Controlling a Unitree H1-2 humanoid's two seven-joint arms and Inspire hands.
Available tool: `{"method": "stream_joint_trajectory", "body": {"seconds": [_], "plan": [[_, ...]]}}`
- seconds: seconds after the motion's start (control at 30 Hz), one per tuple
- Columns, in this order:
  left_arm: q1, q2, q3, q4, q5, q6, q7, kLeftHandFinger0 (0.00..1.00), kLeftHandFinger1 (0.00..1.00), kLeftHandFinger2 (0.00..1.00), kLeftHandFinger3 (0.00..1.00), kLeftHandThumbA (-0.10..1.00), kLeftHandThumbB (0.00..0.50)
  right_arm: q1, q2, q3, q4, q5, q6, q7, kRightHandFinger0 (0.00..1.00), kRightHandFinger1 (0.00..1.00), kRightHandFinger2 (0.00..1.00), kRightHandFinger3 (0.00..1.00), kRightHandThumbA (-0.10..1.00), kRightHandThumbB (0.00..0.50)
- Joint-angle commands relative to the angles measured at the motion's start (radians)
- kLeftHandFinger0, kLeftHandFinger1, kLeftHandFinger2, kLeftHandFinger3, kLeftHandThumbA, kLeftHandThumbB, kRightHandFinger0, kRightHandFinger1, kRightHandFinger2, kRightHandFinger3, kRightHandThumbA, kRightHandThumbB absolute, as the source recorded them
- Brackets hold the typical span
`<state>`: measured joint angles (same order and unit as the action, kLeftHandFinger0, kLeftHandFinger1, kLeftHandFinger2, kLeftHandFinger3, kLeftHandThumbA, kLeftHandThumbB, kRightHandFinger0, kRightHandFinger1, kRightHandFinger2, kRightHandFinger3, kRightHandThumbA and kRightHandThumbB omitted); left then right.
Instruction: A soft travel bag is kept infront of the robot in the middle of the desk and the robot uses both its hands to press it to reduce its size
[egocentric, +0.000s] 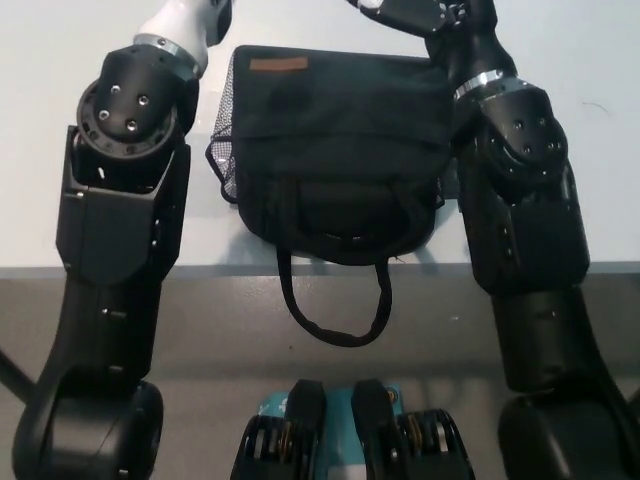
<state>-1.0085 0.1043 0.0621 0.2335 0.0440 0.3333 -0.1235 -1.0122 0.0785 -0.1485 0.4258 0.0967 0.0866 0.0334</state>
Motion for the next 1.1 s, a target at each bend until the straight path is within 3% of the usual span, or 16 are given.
{"method": "stream_joint_trajectory", "body": {"seconds": [0.0, 0.37, 0.57, 0.8, 1.07], "plan": [[-0.077, 0.004, 0.017, 0.046, -0.030, -0.001, 0.021, 1.00, 1.00, 1.00, 1.00, 1.00, 0.336, -0.090, 0.012, -0.031, 0.059, 0.080, -0.079, 0.000, 1.00, 1.00, 1.00, 1.00, 1.00, 0.203], [-0.116, 0.001, -0.003, 0.197, -0.027, -0.071, 0.020, 1.00, 1.00, 1.00, 1.00, 1.00, 0.306, -0.120, -0.016, -0.054, 0.227, 0.094, -0.166, 0.000, 1.00, 1.00, 1.00, 1.00, 1.00, 0.201], [-0.137, -0.005, -0.009, 0.287, -0.024, -0.102, 0.022, 1.00, 1.00, 1.00, 1.00, 1.00, 0.343, -0.139, -0.020, -0.051, 0.303, 0.094, -0.179, -0.005, 1.00, 1.00, 1.00, 1.00, 1.00, 0.263], [-0.171, -0.004, -0.016, 0.401, -0.033, -0.129, 0.004, 1.00, 1.00, 1.00, 1.00, 1.00, 0.353, -0.170, -0.018, -0.058, 0.397, 0.113, -0.218, 0.001, 1.00, 1.00, 1.00, 1.00, 1.00, 0.251], [-0.192, -0.049, -0.008, 0.566, -0.025, -0.257, 0.068, 1.00, 1.00, 1.00, 1.00, 1.00, 0.330, -0.197, -0.014, -0.050, 0.509, 0.106, -0.263, -0.013, 1.00, 1.00, 1.00, 1.00, 1.00, 0.254]]}}
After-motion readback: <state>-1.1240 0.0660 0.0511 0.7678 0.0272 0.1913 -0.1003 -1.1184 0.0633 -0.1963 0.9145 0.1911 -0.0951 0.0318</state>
